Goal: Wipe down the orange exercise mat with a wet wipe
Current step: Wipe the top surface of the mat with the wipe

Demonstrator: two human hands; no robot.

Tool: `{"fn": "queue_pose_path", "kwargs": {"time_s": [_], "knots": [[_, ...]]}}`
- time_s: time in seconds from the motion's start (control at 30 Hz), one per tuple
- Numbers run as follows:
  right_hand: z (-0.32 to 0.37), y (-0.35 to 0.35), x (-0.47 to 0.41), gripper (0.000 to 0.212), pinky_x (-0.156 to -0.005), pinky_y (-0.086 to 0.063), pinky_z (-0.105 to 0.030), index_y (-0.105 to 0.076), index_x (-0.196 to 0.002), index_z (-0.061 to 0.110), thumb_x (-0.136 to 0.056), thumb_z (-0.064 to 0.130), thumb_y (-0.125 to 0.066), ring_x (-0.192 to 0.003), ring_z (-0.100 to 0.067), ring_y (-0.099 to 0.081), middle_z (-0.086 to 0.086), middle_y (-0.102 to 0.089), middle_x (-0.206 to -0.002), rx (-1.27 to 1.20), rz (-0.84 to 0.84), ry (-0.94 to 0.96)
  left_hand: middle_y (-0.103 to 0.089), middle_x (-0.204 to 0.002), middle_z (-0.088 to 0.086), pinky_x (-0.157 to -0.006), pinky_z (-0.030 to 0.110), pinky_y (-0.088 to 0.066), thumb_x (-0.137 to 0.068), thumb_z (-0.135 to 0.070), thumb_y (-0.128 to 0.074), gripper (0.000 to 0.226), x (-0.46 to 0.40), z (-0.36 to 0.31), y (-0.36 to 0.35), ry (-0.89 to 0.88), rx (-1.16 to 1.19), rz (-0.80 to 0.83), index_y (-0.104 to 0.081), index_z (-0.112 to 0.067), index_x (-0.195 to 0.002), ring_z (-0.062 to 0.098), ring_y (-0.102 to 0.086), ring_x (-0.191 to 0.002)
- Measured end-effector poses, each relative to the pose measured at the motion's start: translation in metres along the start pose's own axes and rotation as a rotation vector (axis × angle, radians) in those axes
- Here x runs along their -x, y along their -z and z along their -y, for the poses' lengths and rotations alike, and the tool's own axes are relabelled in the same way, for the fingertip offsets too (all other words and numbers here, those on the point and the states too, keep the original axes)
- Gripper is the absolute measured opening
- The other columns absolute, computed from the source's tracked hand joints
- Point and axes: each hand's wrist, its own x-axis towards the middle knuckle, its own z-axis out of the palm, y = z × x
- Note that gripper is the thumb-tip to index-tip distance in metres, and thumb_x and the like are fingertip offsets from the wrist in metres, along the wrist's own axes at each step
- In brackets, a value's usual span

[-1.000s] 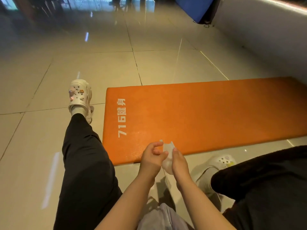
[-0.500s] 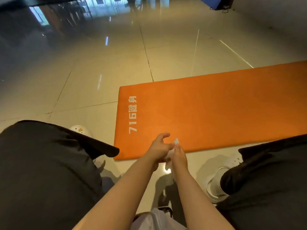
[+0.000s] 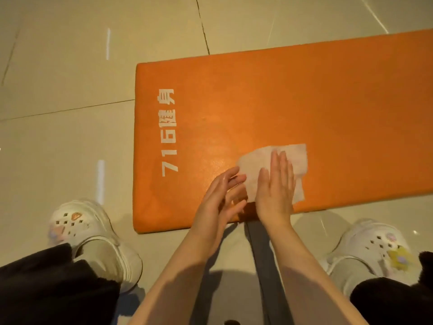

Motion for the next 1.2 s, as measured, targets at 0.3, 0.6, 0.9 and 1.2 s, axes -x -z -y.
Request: {"fn": "queue_pose_path", "kwargs": {"time_s": [0.3,0.6,0.9,1.2], "knots": [[-0.077,-0.084,-0.005,0.066,-0.117,0.020,-0.039,-0.007,-0.156,0.031,-0.096,0.058,-0.012,-0.150,-0.016,0.009,0.003,0.002,-0.164,0.628,0.308,0.138,0.013,-0.163,-0.006,-0.118,0.056,0.004,-0.075,-0.086,-0.041,0.100,-0.044,0.060,0.117,0.252,-1.355,-0.498,0.003,-0.043,-0.153,0.020,0.015,-0.150],[-0.104,-0.030,-0.125,0.072,-0.117,0.010,-0.058,-0.004,-0.158,0.023,-0.100,0.062,-0.019,-0.150,-0.030,0.012,-0.004,0.007,-0.165,0.567,0.059,-0.359,0.069,-0.120,-0.003,-0.108,0.070,0.014,-0.042,-0.100,-0.030,0.127,-0.074,0.062,0.114,0.485,-1.309,-0.445,0.057,-0.043,-0.115,0.029,0.049,-0.132],[0.009,-0.153,-0.183,0.068,-0.115,0.014,-0.061,0.002,-0.157,0.026,-0.101,0.059,-0.016,-0.149,-0.032,0.016,-0.002,0.011,-0.164,0.657,0.333,0.276,0.063,-0.134,-0.006,-0.107,0.062,0.024,-0.036,-0.095,-0.037,0.134,-0.077,0.061,0.103,0.527,-1.259,-0.495,0.060,-0.046,-0.115,0.022,0.060,-0.119],[0.018,-0.157,-0.153,0.065,-0.118,0.017,-0.044,0.004,-0.156,0.032,-0.101,0.060,-0.015,-0.150,-0.019,0.014,0.003,0.013,-0.164,0.725,0.572,0.713,0.064,-0.131,-0.011,-0.108,0.060,0.024,-0.033,-0.097,-0.034,0.133,-0.076,0.063,0.101,0.497,-1.260,-0.521,0.053,-0.049,-0.121,0.018,0.060,-0.119]]}}
